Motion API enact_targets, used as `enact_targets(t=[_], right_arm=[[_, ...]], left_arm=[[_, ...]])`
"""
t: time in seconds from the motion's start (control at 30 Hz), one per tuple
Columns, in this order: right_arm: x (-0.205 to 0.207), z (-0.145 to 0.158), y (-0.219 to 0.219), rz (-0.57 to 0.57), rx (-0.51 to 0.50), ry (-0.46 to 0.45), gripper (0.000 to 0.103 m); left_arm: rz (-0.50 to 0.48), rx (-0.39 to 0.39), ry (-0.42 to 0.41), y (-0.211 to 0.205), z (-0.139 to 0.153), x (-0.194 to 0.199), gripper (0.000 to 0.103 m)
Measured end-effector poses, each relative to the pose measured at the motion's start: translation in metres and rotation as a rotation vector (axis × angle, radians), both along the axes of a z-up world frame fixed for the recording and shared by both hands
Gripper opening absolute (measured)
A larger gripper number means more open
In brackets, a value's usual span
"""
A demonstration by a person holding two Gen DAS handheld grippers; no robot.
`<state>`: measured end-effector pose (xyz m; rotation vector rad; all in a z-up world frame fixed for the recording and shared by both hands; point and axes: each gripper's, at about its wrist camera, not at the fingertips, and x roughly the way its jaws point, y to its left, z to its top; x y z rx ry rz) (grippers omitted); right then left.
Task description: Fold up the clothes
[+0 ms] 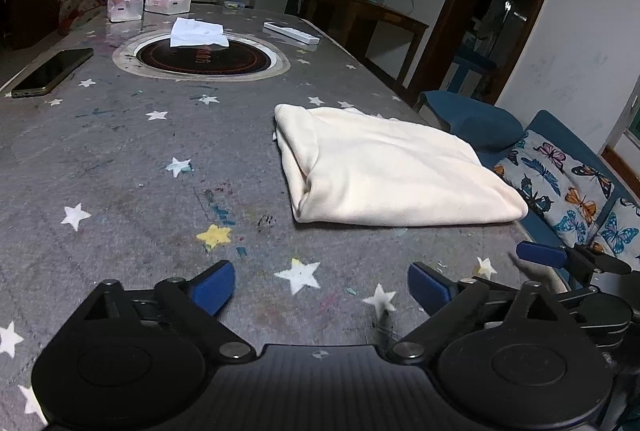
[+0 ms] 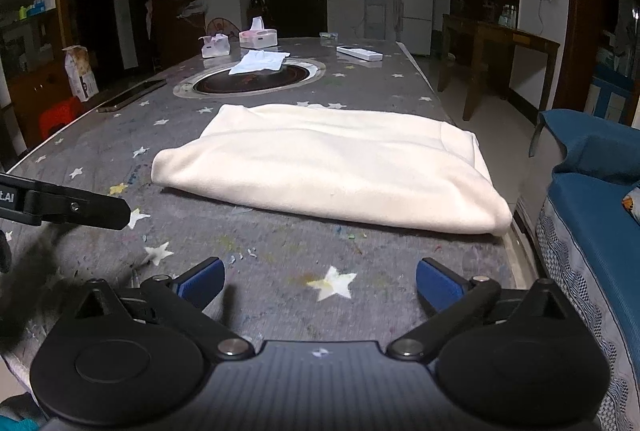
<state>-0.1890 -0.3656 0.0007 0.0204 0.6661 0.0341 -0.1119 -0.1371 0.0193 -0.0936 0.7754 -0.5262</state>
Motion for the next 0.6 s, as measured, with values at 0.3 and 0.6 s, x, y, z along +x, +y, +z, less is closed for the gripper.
enact_targets(t=[0.3, 0.6], right_arm=[[-0.0038, -0.006, 0.0023, -0.018, 0.002, 0.026, 0.103], [-0.0031, -0.0079, 0.006, -0.026, -0.016, 0.029, 0.103]], left_arm=[[-0.005, 0.031, 0.001, -0.0041, -0.0009, -0.0082, 0.103], [-0.008, 0.055, 0.011, -0.0081, -0.0029, -0.009, 0.103]])
